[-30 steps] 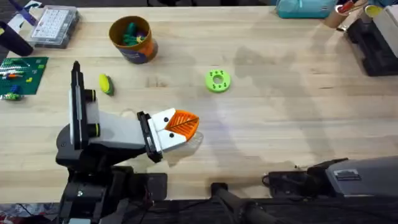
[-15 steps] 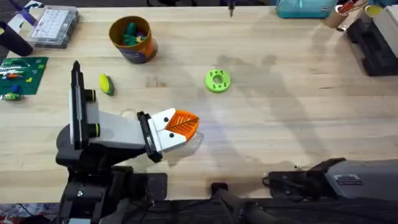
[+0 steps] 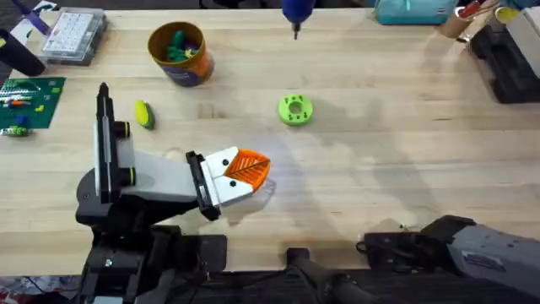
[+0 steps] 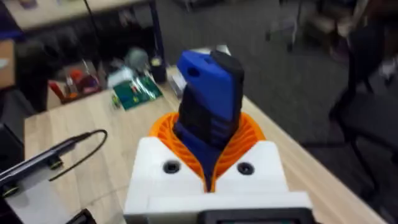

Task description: Pick up the gripper from the table and insert it into the empty holder that is missing its gripper. Then pick up a screw, insert it into the mounting hole, and use the screwdriver to tighten it. Finally, clean up the table by picking up the vegetable and placing it into the bucket.

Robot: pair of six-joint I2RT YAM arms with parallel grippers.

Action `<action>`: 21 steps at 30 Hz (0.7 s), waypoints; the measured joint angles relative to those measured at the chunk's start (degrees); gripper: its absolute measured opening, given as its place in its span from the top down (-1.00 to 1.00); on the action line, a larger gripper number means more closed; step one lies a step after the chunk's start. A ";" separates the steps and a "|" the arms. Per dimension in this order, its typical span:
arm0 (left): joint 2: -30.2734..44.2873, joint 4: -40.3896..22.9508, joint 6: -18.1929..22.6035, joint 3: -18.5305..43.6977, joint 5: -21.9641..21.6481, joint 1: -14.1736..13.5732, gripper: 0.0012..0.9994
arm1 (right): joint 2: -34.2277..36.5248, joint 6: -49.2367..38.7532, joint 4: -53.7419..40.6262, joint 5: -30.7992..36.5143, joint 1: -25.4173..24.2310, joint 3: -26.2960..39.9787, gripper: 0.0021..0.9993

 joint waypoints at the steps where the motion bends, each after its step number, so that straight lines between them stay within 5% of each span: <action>1: 0.00 0.00 0.01 0.00 0.01 0.00 0.99 | -1.32 0.22 2.05 -0.95 0.02 -1.60 0.95; 12: 0.00 0.00 0.01 0.00 0.00 0.00 0.99 | -7.14 7.43 24.22 -14.70 0.17 -15.06 0.95; 21: 0.00 0.00 0.01 0.00 0.00 0.00 0.99 | -6.03 12.16 29.71 -21.23 3.69 -17.36 0.95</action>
